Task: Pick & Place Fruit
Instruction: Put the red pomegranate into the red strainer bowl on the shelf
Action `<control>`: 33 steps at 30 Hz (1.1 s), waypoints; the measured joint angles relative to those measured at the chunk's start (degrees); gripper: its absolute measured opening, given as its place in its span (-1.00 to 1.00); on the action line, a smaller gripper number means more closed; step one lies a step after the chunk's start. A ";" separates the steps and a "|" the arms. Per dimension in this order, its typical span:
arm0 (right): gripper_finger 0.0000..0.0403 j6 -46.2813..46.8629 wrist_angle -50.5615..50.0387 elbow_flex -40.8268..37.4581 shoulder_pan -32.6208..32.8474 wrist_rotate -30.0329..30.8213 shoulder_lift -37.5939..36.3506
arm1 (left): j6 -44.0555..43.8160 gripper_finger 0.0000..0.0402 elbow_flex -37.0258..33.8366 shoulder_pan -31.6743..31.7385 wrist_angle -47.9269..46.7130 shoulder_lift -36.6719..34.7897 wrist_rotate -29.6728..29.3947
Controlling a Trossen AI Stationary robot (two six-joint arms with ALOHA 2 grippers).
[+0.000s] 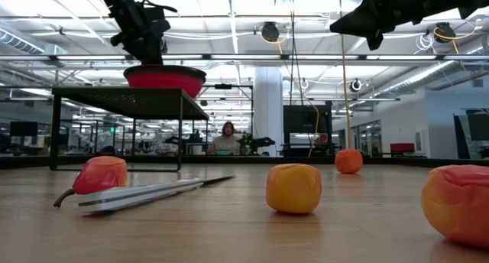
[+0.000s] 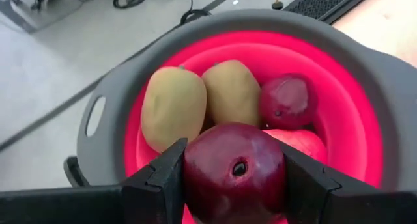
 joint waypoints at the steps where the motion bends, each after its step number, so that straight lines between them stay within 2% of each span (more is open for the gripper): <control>1: -1.00 0.00 0.01 0.00 0.00 0.00 0.00 | -0.84 -0.08 0.02 0.00 -0.31 0.00 0.00; 6: -1.00 0.00 0.00 0.00 0.00 0.00 0.00 | -1.57 -0.08 4.17 0.00 -6.25 0.79 -0.09; 15: -1.00 0.00 0.00 0.00 0.00 -0.05 0.00 | -2.87 -0.08 14.93 0.02 -17.48 7.22 0.02; 26: -1.00 -0.37 -0.02 0.00 0.02 -0.22 0.00 | -2.71 -0.08 16.33 3.64 -22.54 12.19 5.06; 33: -1.00 -0.39 -0.07 0.00 0.02 -0.23 0.00 | -2.34 -0.08 16.33 4.48 -22.54 12.35 5.05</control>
